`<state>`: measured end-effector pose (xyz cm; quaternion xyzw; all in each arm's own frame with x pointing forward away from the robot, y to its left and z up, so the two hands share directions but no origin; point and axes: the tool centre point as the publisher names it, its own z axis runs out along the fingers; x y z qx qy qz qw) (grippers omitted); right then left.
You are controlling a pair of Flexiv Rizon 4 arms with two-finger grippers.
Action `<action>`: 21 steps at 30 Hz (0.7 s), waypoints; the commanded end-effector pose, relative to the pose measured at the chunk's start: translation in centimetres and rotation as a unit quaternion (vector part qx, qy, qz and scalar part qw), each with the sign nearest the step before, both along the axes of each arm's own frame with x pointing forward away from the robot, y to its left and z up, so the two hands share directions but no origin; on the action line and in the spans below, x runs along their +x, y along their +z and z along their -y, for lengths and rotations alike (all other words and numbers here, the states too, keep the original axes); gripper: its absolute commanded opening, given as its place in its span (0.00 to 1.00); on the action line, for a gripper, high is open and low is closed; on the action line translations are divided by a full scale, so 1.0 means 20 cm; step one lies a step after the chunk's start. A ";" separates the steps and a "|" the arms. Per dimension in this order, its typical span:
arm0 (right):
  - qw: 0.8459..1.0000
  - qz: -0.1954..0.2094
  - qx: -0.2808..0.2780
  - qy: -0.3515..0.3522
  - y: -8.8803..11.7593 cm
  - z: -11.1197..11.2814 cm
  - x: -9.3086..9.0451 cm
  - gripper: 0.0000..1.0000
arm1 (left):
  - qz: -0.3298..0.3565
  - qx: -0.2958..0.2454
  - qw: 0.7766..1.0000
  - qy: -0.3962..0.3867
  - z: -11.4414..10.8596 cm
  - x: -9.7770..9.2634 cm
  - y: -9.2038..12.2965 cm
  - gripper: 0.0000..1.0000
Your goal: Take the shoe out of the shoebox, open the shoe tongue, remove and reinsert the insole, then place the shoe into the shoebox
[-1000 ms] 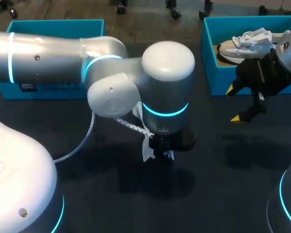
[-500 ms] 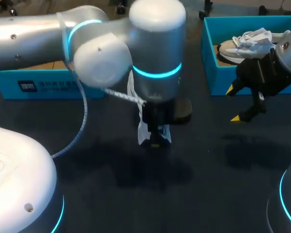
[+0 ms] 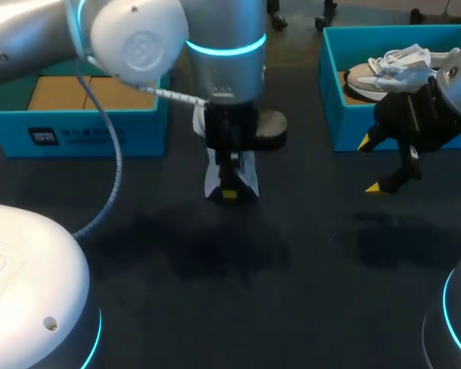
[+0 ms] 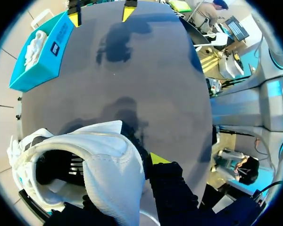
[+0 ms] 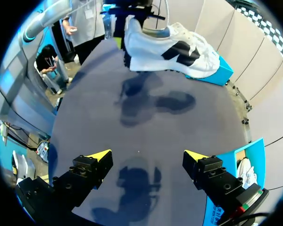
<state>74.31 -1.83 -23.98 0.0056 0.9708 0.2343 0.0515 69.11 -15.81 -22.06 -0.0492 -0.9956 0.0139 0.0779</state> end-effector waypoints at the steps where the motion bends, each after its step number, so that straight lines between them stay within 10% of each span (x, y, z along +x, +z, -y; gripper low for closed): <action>1: 1.000 0.001 0.000 0.000 0.00 0.00 0.00 1.00 | -0.009 -0.012 1.000 0.002 -0.13 0.05 0.04 0.00; 21: 1.000 0.001 0.000 0.000 0.00 0.00 0.00 1.00 | -0.013 -0.022 0.998 0.055 -0.59 0.19 0.07 0.00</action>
